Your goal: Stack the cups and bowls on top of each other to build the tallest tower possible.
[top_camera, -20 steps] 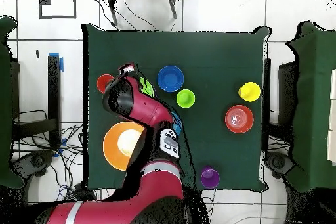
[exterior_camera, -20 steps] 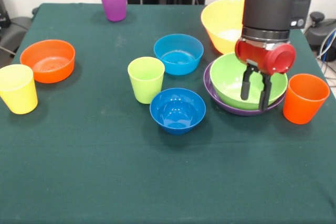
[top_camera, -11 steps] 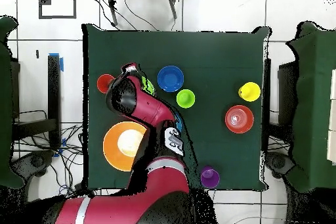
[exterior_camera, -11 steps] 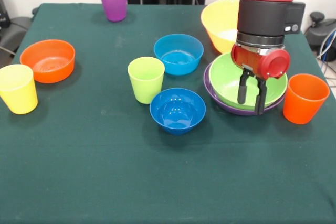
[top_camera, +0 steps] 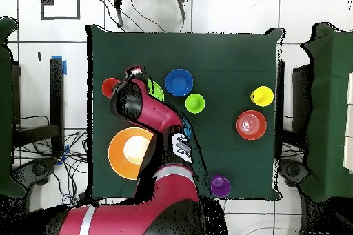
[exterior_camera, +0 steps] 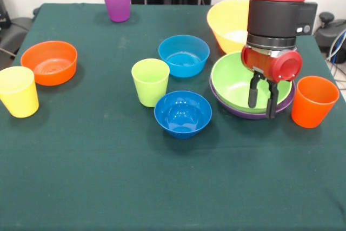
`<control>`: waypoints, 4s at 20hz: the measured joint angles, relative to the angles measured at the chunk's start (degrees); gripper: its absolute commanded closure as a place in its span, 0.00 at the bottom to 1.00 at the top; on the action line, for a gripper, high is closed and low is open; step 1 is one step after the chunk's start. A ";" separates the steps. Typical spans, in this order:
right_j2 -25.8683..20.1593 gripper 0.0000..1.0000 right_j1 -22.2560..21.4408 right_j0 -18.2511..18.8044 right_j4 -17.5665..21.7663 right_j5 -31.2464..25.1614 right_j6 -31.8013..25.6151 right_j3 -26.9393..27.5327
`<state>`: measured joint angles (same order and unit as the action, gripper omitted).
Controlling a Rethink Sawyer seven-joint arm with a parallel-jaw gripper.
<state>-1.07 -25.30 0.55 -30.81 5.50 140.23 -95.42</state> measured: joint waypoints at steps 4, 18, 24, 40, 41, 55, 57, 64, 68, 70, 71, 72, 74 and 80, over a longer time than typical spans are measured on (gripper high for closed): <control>-0.17 0.00 0.00 0.00 0.00 0.00 0.00 0.00; -0.31 0.00 0.00 0.00 0.00 0.00 0.00 0.00; -0.18 0.00 -0.25 -0.49 0.00 -0.01 0.00 -0.18; -0.26 0.00 -0.76 -0.50 -0.01 -0.01 0.00 -3.85; -0.32 0.00 -0.74 -0.43 0.00 -0.01 0.00 -3.94; -4.20 0.00 0.11 4.05 0.85 0.00 0.00 -4.66; -4.55 0.00 0.11 4.10 0.85 0.00 0.00 -4.68; -4.31 1.00 -0.21 3.31 0.85 0.00 0.00 -4.41; -4.00 1.00 -0.44 2.62 1.39 -0.02 0.00 -4.43; -3.97 1.00 -0.53 2.41 1.70 -0.02 0.00 -4.44; -3.97 1.00 -0.56 2.38 1.76 -0.02 0.00 -4.44; -3.97 1.00 -0.59 2.37 1.77 -0.02 0.00 -4.44; -3.97 1.00 -0.62 2.37 1.77 -0.01 0.00 -4.44; -3.46 1.00 -0.80 1.86 1.76 -0.01 0.00 -4.49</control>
<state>-4.53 -26.10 2.42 -29.05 5.49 140.23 -99.90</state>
